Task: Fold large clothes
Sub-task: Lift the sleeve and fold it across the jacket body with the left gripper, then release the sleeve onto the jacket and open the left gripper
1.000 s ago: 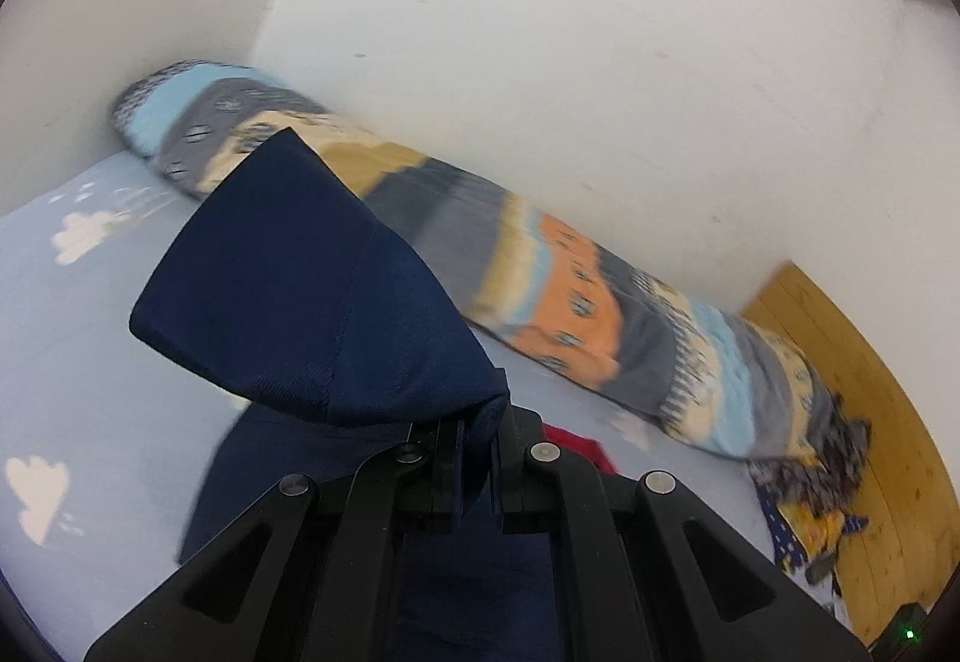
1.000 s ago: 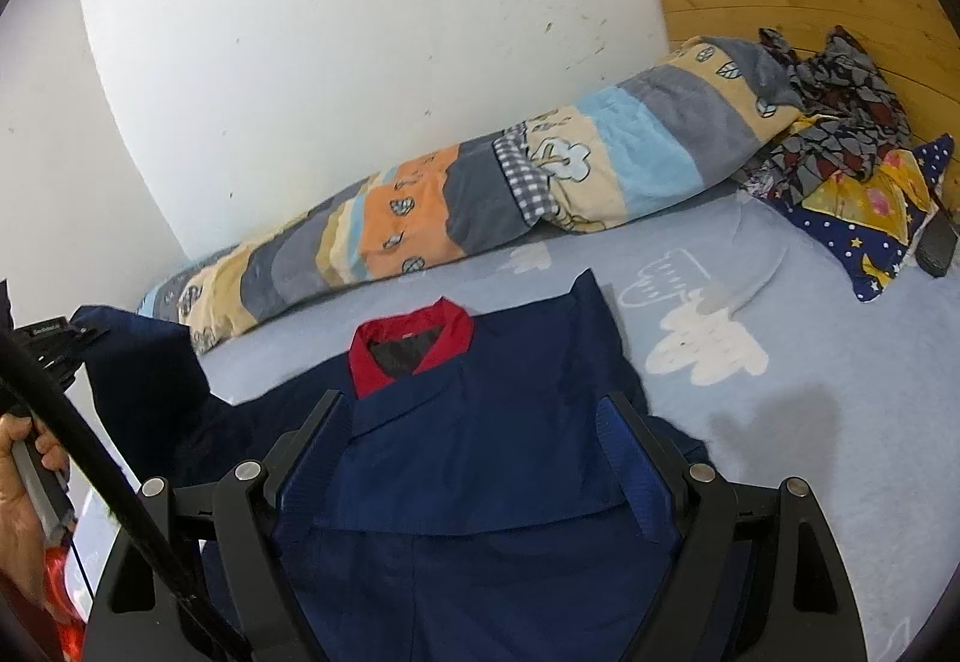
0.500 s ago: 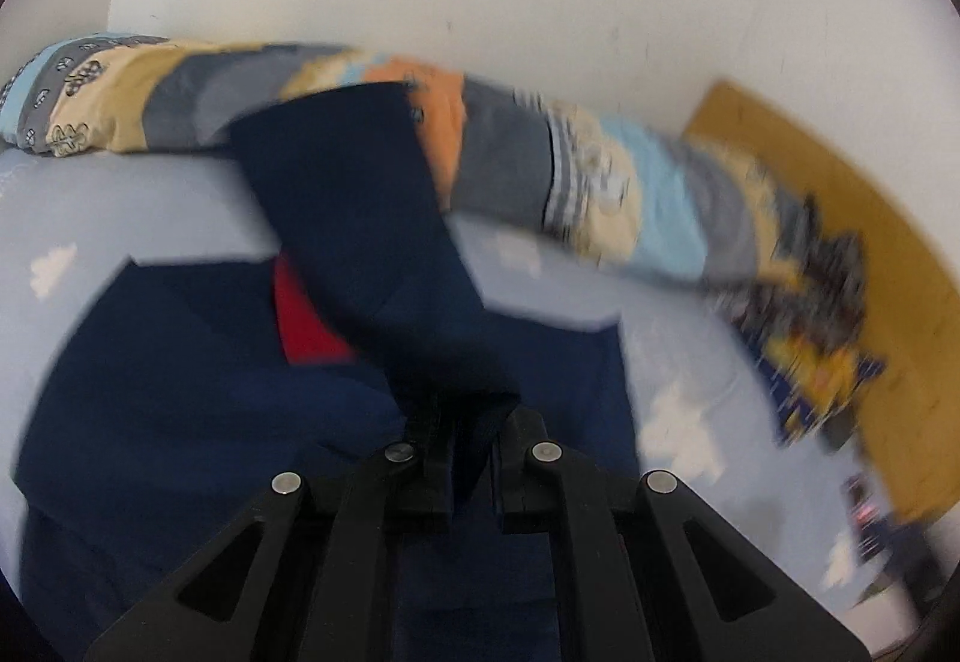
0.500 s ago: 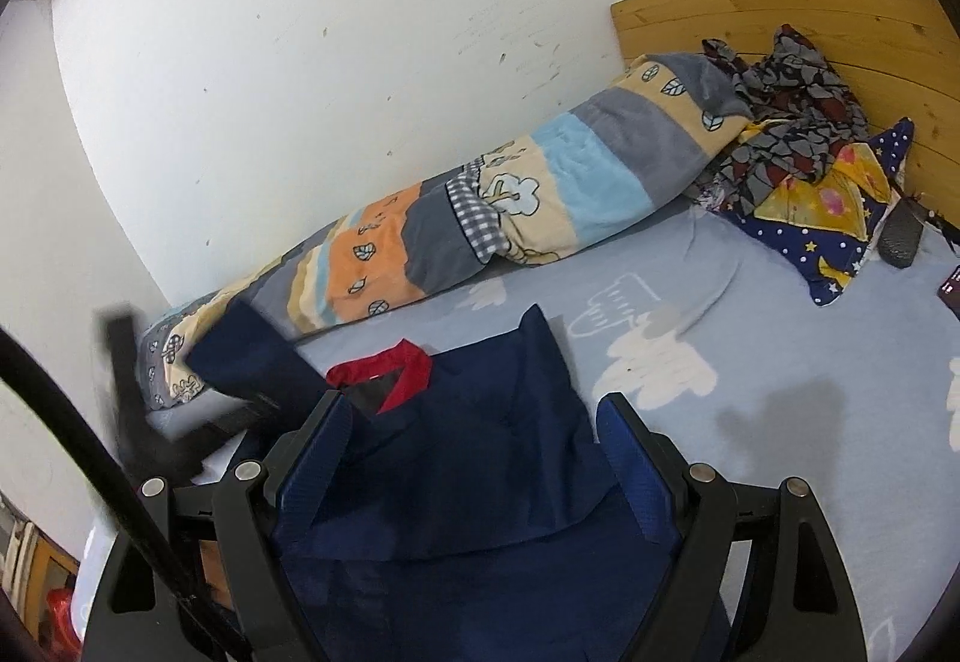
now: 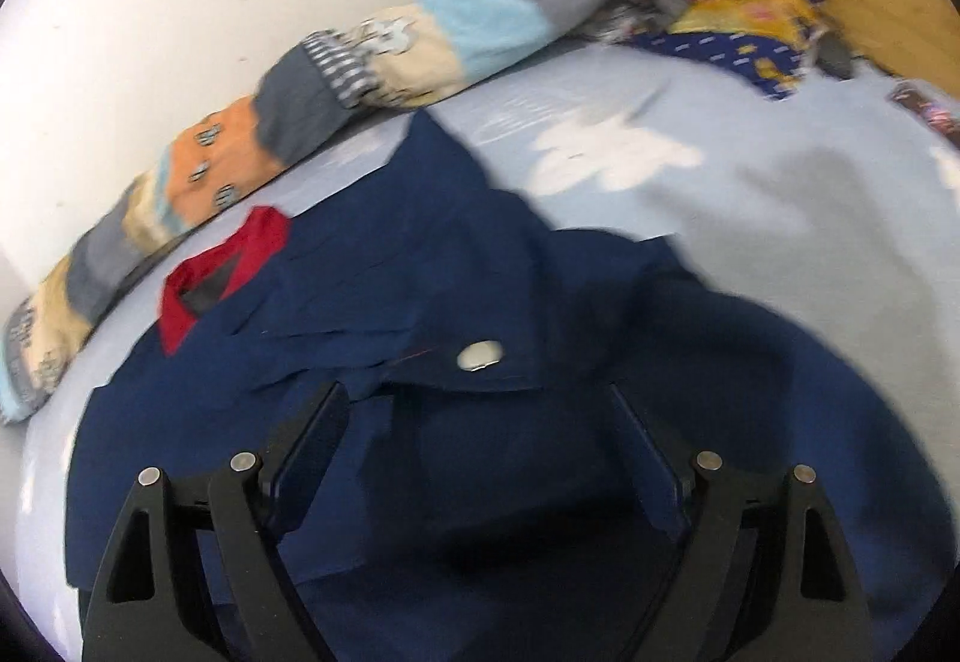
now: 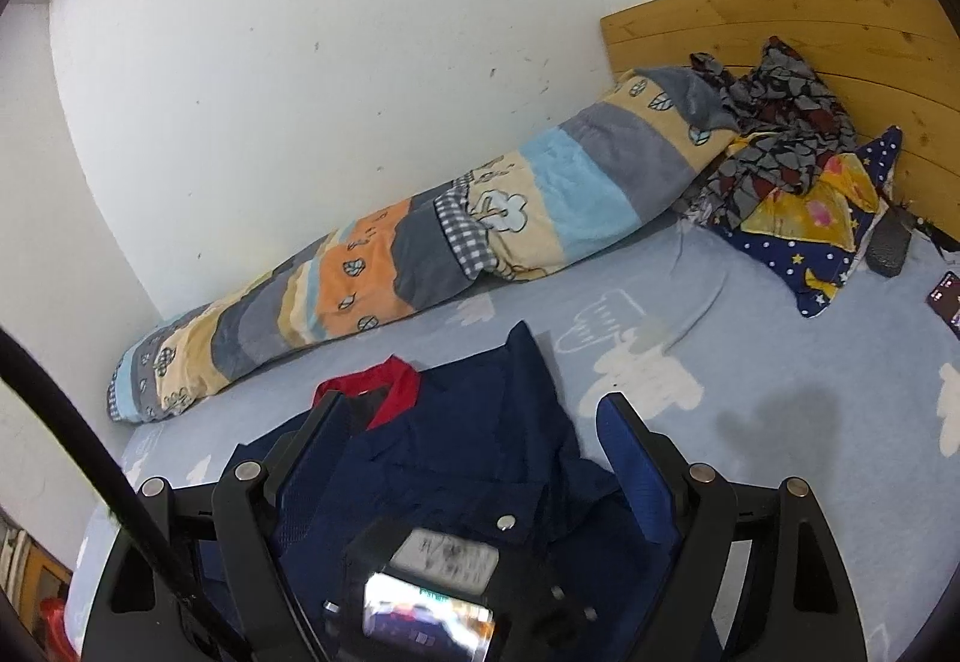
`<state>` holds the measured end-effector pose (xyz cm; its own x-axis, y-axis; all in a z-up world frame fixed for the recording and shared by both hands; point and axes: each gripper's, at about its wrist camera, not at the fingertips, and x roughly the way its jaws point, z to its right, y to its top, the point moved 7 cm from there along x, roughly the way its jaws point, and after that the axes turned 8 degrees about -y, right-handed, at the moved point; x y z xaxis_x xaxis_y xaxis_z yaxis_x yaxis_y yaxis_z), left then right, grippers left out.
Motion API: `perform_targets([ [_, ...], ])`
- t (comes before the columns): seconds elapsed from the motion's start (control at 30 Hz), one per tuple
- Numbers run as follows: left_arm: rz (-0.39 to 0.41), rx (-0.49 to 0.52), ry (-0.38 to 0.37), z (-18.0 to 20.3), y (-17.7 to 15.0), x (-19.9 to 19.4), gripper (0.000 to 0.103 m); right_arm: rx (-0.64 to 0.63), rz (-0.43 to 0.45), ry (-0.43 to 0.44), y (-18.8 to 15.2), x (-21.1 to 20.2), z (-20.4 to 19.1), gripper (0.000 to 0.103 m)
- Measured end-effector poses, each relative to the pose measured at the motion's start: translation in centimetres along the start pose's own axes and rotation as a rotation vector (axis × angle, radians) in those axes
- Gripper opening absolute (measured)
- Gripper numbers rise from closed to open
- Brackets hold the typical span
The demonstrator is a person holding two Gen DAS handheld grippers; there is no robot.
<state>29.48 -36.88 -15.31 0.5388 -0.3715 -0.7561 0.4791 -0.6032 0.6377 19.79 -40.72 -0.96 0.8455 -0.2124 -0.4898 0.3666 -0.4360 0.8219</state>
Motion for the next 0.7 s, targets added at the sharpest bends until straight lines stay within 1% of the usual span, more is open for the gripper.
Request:
perform_targets([
  [0.07,0.010,-0.022,-0.034,-0.9,-0.5,-1.7,0.086,0.019,0.004,-0.010,0.2,0.0,0.6,0.088],
  [0.1,0.014,-0.038,-0.039,-1.4,-0.8,-2.9,0.086,0.024,0.002,-0.012,0.3,0.0,0.8,0.088],
  [0.17,0.034,-0.081,-0.031,-3.8,-1.3,-4.7,0.087,0.035,-0.005,-0.020,0.4,0.3,1.4,0.088],
  [0.23,0.040,-0.125,0.029,-7.2,-2.3,-6.1,0.088,0.032,-0.026,-0.019,0.1,0.8,1.5,0.088],
  [0.27,0.038,-0.144,0.056,-9.0,-2.8,-6.7,0.088,0.013,-0.054,-0.012,-0.3,1.4,1.1,0.088],
  [0.33,0.021,-0.191,0.137,-13.5,-4.6,-7.8,0.088,-0.008,-0.082,-0.010,-1.0,2.3,0.7,0.088],
  [0.37,0.011,-0.215,0.178,-15.5,-5.5,-8.2,0.088,-0.033,-0.120,0.002,-1.5,3.2,0.3,0.088],
  [0.4,-0.002,-0.258,0.224,-18.3,-6.8,-8.8,0.088,-0.047,-0.148,0.019,-2.0,3.9,0.0,0.087],
  [0.47,-0.037,-0.332,0.299,-22.6,-9.4,-9.4,0.088,-0.058,-0.186,0.019,-2.7,5.1,0.0,0.087],
  [0.53,-0.082,-0.417,0.366,-26.7,-12.8,-9.7,0.088,-0.092,-0.262,0.039,-4.0,6.9,-0.6,0.076],
  [0.57,-0.093,-0.446,0.386,-28.1,-14.2,-9.8,0.088,-0.106,-0.306,0.042,-5.1,8.1,-0.8,0.064],
  [0.6,-0.105,-0.470,0.402,-29.2,-15.3,-9.9,0.088,-0.125,-0.337,0.032,-5.8,8.9,-0.9,0.056],
  [0.63,-0.116,-0.501,0.419,-30.5,-16.9,-9.9,0.088,-0.161,-0.379,0.022,-7.0,10.2,-1.2,0.053],
  [0.7,-0.140,-0.545,0.428,-31.9,-19.1,-9.7,0.088,-0.208,-0.434,0.015,-8.7,12.0,-1.6,0.050],
])
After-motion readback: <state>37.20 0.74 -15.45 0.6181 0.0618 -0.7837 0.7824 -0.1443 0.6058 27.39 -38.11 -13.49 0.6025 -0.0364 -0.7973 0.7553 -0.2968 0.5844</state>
